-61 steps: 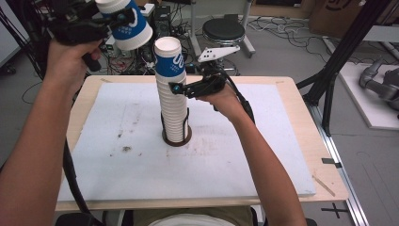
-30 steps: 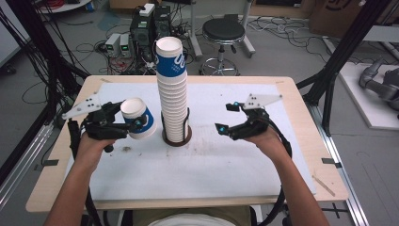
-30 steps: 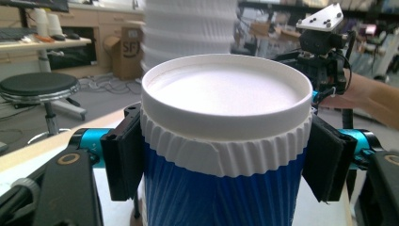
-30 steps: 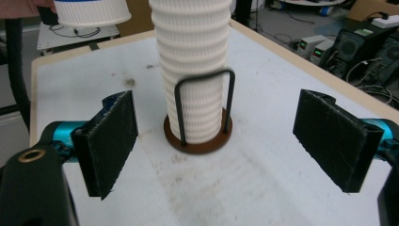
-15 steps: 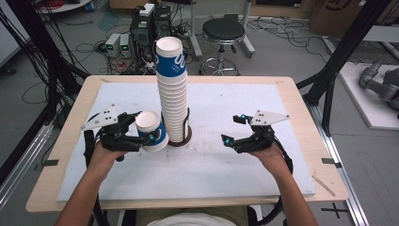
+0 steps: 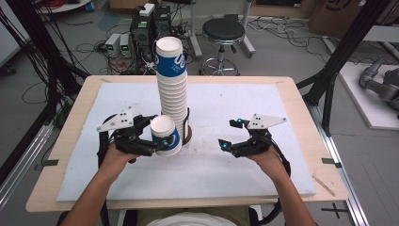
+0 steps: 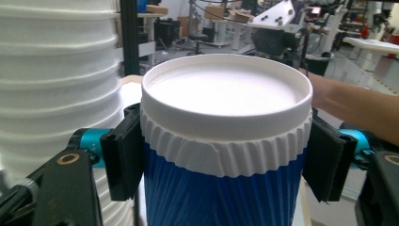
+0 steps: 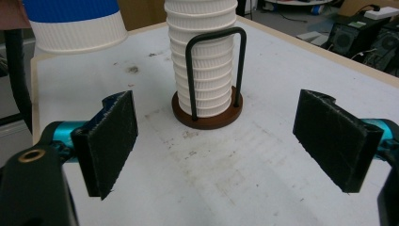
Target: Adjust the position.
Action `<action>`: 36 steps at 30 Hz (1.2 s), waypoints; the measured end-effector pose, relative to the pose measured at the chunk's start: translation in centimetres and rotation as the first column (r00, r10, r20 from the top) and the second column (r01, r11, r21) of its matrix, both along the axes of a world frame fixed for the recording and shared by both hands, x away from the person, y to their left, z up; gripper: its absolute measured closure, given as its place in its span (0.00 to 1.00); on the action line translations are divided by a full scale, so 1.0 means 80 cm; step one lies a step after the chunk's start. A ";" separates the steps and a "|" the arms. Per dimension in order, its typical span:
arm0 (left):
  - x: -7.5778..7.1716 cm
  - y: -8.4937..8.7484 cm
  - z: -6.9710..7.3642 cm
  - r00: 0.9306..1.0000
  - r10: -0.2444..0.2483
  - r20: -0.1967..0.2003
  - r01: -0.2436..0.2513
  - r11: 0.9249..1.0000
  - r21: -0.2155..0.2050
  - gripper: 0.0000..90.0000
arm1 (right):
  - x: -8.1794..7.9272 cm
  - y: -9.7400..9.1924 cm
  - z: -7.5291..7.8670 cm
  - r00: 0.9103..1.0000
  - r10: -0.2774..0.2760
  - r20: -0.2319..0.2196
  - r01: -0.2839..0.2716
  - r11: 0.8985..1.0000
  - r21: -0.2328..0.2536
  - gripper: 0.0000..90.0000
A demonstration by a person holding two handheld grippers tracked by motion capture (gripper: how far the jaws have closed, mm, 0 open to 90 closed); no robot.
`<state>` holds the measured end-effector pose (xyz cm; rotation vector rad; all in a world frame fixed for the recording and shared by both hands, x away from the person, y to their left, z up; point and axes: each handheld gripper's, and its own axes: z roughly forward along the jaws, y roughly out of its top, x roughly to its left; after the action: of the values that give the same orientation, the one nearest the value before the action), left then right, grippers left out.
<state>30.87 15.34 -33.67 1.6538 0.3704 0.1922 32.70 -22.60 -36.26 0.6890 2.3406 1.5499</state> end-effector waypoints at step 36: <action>0.014 -0.077 0.001 0.996 -0.086 -0.019 0.086 0.995 -0.043 0.29 | -0.029 0.053 0.001 0.974 0.225 0.005 -0.224 0.970 0.095 0.16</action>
<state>32.00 9.19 -33.58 1.6273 0.3163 0.1020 30.42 -18.38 -36.18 0.4604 2.4330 1.7647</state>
